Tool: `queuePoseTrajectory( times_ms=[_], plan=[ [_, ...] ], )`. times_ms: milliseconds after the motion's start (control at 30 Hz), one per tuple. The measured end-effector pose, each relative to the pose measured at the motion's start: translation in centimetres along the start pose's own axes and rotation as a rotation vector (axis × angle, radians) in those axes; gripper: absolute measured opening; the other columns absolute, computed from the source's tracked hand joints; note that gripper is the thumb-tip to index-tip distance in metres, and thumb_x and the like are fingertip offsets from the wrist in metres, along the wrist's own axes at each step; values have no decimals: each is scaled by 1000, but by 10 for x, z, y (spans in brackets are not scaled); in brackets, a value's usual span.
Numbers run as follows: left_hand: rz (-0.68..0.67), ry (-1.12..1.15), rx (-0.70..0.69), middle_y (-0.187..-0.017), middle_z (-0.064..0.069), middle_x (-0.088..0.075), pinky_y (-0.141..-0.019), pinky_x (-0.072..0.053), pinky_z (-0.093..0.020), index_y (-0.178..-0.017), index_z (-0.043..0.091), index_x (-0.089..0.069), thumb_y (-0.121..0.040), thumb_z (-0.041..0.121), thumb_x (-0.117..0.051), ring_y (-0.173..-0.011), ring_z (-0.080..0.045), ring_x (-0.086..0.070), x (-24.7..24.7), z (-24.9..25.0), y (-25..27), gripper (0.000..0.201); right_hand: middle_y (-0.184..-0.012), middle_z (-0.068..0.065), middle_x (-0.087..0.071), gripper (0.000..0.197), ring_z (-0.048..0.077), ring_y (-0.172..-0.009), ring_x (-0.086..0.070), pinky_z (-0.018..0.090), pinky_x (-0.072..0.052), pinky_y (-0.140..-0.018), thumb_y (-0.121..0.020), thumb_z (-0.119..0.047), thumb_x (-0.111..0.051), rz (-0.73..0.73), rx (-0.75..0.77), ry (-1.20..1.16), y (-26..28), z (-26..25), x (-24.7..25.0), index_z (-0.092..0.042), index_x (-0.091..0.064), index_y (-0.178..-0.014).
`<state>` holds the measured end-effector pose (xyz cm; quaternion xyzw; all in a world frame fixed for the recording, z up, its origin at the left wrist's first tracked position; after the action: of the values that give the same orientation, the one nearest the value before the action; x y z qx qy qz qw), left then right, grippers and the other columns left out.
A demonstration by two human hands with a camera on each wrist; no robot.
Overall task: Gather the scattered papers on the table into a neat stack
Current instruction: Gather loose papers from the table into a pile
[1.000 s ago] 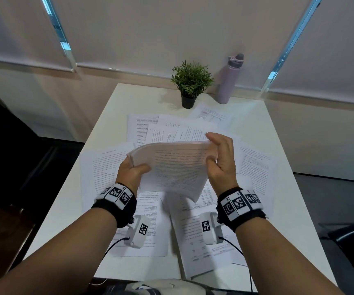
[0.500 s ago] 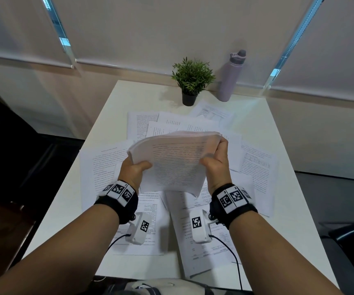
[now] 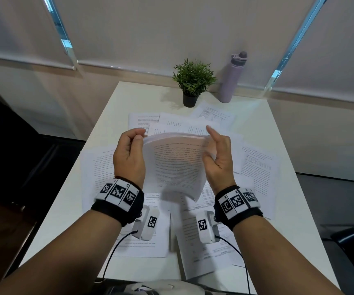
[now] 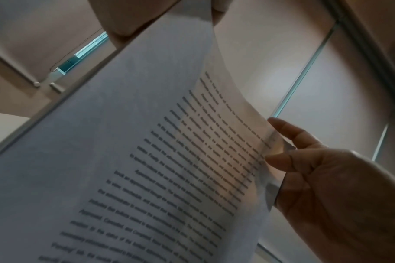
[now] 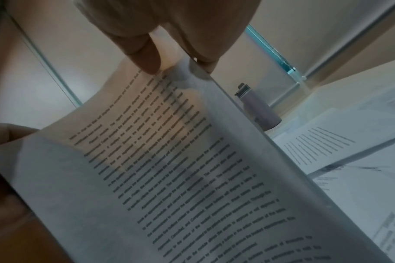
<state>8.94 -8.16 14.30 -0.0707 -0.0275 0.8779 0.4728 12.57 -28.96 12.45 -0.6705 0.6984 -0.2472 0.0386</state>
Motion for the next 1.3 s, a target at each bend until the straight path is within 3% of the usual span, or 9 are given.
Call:
queuePoseTrajectory(
  times_ms=[133, 233, 333, 500, 567, 700, 900, 1133, 1300],
  plan=[
    [-37, -6, -17, -86, 11, -65, -73, -49, -31, -91, 32, -63, -93, 30, -48, -83, -12, -61, -2, -2, 2, 16, -107, 0, -44, 55, -1, -105, -46, 9, -38, -93, -81, 14, -46, 7, 35, 36, 0, -2, -1, -13, -51, -130],
    [-125, -48, -92, -99, 13, -60, -74, -51, -21, -105, 40, -54, -80, 58, -52, -91, -3, -60, 2, -3, 7, 30, -119, 3, -47, 66, 14, -113, -51, 29, -44, -102, -80, 6, -44, 13, -29, -77, 4, -2, -1, -29, -38, -136],
    [-211, -61, -71, -107, 9, -54, -74, -54, -14, -110, 43, -44, -72, 24, -76, -91, 4, -59, 10, -17, 12, 53, -109, 2, -49, 76, 12, -95, -55, 36, -52, -86, -74, 6, -44, 42, -173, -294, 7, 5, 0, -45, -30, -128],
    [-179, -248, 125, -94, 9, -53, -73, -54, -27, -111, 31, -39, -74, -7, -64, -91, -16, -55, 17, -54, 16, 59, -104, -1, -46, 71, 12, -92, -50, 32, -46, -77, -57, 2, -41, 61, -405, -418, 8, 22, -4, -32, -35, -119],
    [-188, -225, 202, -94, 5, -56, -78, -55, -35, -113, 32, -41, -75, -6, -62, -92, -16, -56, 16, -64, 14, 58, -103, -2, -48, 62, 15, -94, -50, 32, -44, -74, -58, 0, -40, 9, -449, -420, 8, 26, -9, -33, -37, -110],
    [-225, -250, 259, -107, -3, -57, -74, -48, -29, -113, 31, -44, -86, 7, -59, -97, -20, -54, 10, -71, 10, 39, -101, -1, -55, 48, 15, -92, -55, 31, -46, -74, -71, -4, -45, -51, -506, -367, 10, 34, -13, -20, -37, -116],
    [-201, -287, 315, -115, -4, -63, -89, -48, -38, -126, 19, -51, -89, 7, -55, -106, -24, -57, 6, -68, 2, 39, -108, 9, -63, 20, 26, -104, -60, 46, -52, -91, -90, -15, -43, -37, -506, -131, 13, 47, -13, -16, -46, -109],
    [-416, -406, 318, -114, 1, -66, -95, -50, -41, -115, 24, -53, -86, 18, -63, -104, -19, -62, 16, -74, 18, 31, -103, 2, -67, 31, 20, -99, -64, 33, -53, -86, -87, 2, -46, 59, -529, -265, -10, 39, 3, -17, -57, -109],
    [-357, -569, 387, -109, -3, -60, -88, -41, -26, -127, 10, -52, -93, 9, -49, -95, -17, -53, 35, -92, 34, 35, -119, 6, -63, 32, 29, -113, -59, 45, -47, -100, -88, -12, -49, -184, -621, 43, 12, 88, 2, -20, -55, -119]
  ],
)
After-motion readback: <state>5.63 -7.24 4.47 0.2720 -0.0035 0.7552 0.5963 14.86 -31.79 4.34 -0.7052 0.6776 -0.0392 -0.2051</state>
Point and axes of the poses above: each hand's wrist, its own y-axis away from the middle knuckle, its own x-axis out of the back of the hand, z = x × y, the point moved 4 cm from there along -y, towards the middle knuckle
